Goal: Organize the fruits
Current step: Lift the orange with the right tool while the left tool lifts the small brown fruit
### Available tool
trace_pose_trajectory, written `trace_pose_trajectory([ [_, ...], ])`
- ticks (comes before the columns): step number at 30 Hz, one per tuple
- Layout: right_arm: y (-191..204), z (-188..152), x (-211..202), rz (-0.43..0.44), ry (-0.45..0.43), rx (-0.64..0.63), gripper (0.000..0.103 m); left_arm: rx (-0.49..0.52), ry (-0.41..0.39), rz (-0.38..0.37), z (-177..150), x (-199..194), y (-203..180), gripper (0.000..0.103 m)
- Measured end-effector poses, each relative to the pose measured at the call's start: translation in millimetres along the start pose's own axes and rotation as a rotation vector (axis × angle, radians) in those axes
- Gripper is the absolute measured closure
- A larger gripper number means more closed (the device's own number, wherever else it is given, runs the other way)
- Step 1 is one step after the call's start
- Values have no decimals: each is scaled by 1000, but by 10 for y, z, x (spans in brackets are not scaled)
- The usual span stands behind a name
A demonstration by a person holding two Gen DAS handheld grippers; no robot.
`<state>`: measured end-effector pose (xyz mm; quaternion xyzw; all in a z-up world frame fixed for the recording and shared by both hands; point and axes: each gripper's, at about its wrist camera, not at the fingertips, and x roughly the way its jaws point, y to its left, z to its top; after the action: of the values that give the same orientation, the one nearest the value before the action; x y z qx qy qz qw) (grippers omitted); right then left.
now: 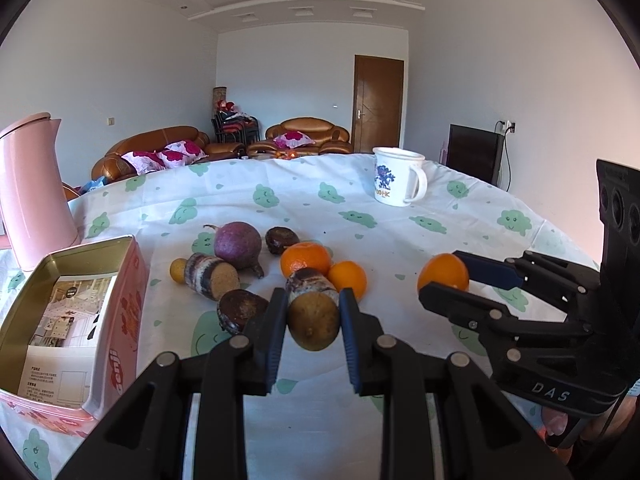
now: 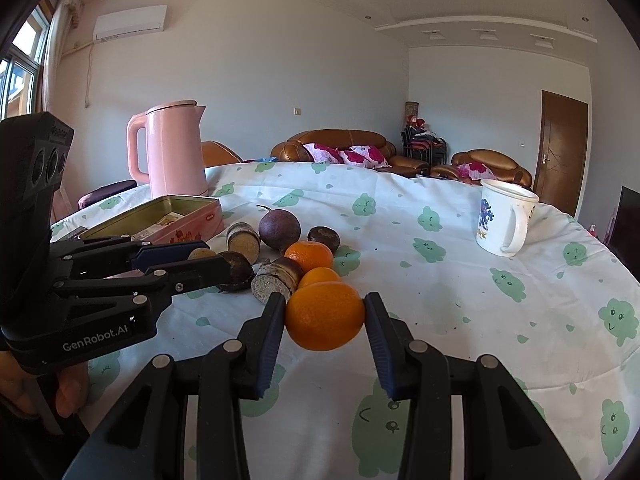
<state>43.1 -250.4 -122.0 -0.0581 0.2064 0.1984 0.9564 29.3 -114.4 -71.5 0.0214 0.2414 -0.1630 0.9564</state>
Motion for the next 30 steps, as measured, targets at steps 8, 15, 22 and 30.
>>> trace_pose_trajectory([
  [8,20,-4,-26,5,-24,-13,60,8,-24,20,-8,-50,-5,75],
  [15,30,-9,-50,12,-42,-21,60,20,-57,46,3,-114,-4,75],
  [22,39,-18,-78,16,-62,-27,60,36,-92,71,22,-171,-15,75],
  [30,44,-26,-119,28,-97,-37,60,48,-114,88,30,-212,-30,75],
])
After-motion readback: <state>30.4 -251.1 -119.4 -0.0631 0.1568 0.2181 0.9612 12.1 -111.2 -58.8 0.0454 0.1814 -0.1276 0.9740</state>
